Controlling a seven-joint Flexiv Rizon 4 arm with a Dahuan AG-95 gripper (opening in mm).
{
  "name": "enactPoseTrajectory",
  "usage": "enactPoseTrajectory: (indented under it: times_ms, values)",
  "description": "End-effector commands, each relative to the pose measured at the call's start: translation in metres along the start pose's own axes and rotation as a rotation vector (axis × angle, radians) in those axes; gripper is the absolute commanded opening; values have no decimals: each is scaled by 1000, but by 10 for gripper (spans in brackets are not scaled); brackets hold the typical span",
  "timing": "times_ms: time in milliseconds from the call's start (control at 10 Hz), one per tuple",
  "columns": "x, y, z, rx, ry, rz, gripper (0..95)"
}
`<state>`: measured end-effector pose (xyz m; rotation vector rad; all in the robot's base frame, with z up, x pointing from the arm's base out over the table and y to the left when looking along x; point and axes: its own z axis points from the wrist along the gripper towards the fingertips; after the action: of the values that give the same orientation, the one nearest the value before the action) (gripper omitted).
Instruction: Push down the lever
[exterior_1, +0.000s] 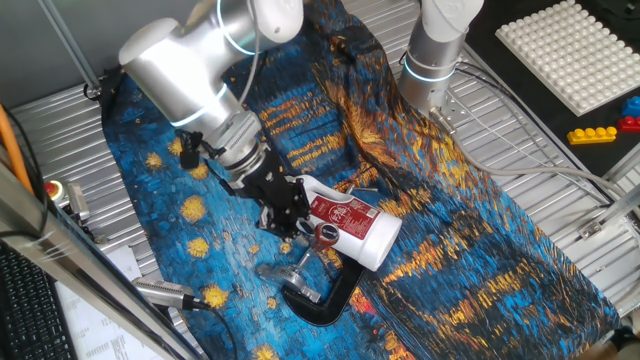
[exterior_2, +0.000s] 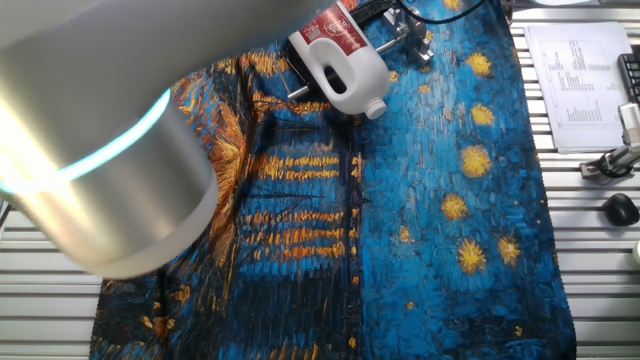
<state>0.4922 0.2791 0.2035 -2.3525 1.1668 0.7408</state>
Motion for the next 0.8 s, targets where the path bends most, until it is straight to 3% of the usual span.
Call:
enactPoseTrajectory:
  times_ms: [100,200,300,800]
  values:
    - [-6,-2,1,-10,-13,2,190]
    - [-8,-3,2,-10,-12,7,190]
    - [-21,-8,7,-11,-7,27,190]
    - [-29,-14,19,-14,-6,32,190]
